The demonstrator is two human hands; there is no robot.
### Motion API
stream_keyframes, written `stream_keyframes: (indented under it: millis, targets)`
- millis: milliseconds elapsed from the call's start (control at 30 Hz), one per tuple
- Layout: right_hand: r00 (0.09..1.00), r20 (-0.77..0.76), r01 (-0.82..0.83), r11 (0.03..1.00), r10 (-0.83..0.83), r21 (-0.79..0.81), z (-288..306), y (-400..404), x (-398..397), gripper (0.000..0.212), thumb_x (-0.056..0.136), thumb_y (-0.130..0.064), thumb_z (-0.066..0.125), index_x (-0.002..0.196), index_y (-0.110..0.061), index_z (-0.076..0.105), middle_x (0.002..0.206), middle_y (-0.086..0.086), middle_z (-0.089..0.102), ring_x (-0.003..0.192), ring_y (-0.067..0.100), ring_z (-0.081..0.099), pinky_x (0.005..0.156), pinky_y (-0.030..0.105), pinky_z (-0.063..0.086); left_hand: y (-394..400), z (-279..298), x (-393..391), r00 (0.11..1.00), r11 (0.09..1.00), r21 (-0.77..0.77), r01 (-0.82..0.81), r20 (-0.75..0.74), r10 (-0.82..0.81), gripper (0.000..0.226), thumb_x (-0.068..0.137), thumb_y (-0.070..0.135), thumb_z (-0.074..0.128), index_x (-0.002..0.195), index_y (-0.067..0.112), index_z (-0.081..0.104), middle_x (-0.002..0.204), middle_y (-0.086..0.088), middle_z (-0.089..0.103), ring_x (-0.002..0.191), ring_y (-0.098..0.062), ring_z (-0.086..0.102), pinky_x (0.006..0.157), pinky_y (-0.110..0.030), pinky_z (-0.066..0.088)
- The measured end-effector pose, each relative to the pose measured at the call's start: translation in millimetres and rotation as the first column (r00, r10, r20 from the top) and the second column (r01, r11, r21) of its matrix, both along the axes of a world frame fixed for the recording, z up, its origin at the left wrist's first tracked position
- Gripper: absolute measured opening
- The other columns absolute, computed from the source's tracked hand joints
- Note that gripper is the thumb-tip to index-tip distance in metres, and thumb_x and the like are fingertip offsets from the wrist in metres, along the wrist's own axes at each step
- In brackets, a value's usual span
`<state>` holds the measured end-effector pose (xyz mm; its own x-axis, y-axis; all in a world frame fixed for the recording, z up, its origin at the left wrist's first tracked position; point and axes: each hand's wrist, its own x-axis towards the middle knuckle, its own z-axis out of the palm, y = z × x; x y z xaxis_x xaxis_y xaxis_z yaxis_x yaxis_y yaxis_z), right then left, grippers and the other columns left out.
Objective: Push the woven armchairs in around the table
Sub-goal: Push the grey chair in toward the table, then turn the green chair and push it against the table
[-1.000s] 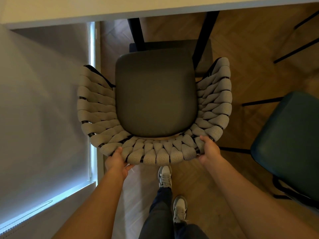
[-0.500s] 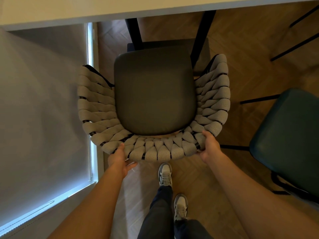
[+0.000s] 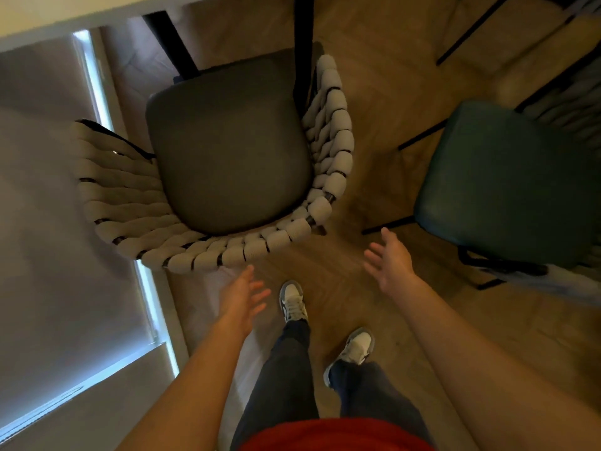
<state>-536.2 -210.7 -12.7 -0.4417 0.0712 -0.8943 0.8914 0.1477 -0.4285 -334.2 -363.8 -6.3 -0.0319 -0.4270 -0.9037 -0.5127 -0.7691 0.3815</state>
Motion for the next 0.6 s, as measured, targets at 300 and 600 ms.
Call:
stream_keyframes:
  millis: [300,600]
  targets:
    - [0.999,-0.02,0.032,0.998,-0.033,-0.046,10,142,-10,0.041,0.1,-0.031,0.049,0.136,-0.012,0.049,0.12,0.008,0.06,0.108,0.022,0.061,0.084,0.038,0.052,105,14,-61,0.972,0.971,-0.046,0.234,-0.027,-0.235,0.024,0.101,0.025,0.05,0.112,0.007,0.06,0.101,-0.013,0.068,0.091,-0.024,0.066,0.084,-0.039,0.051]
    - [0.978,-0.052,0.199,0.975,-0.204,-0.095,13,330,-38,0.032,0.098,-0.028,0.052,0.126,-0.013,0.052,0.11,0.01,0.062,0.087,0.021,0.062,0.07,0.034,0.052,267,23,-141,0.919,0.923,-0.056,0.381,-0.084,-0.385,0.02,0.1,0.025,0.052,0.101,0.009,0.062,0.087,-0.009,0.067,0.086,-0.024,0.067,0.088,-0.043,0.052]
